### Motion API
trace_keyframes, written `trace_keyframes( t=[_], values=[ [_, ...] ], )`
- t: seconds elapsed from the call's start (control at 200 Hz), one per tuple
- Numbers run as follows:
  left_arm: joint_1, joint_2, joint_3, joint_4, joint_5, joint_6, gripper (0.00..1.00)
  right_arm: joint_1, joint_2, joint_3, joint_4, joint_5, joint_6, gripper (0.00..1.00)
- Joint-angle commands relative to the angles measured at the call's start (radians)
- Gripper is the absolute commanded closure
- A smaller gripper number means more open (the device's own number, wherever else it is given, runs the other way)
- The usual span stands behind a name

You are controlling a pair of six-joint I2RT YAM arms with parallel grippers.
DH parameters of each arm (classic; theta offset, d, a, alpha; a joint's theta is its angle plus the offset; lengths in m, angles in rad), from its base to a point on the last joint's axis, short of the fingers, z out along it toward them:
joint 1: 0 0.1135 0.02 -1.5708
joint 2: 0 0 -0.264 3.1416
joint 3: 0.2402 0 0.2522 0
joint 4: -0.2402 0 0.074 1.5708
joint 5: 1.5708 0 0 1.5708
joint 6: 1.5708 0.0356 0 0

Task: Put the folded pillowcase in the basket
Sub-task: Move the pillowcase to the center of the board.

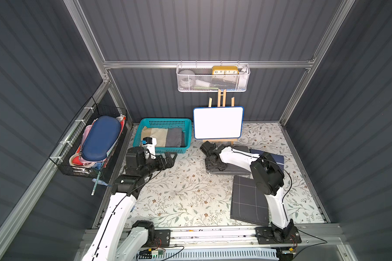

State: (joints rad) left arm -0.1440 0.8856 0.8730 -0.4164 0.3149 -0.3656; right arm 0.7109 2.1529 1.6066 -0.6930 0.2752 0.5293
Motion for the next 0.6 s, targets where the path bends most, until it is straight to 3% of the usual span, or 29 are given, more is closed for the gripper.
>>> trace_keyframes(
  t=[0.0,0.385,0.595],
  values=[
    [0.002,-0.023,-0.056,0.005,0.016,-0.025,0.0,0.008,-0.003,-0.022,0.007,-0.09,-0.008,0.18],
    [0.002,-0.02,-0.184,0.042,-0.001,-0.094,0.0,0.165,-0.081,-0.166,0.042,-0.101,0.061,0.2],
    [0.002,0.006,-0.231,0.023,-0.02,-0.13,0.0,0.295,-0.084,-0.144,0.07,-0.14,0.129,0.2]
  ],
)
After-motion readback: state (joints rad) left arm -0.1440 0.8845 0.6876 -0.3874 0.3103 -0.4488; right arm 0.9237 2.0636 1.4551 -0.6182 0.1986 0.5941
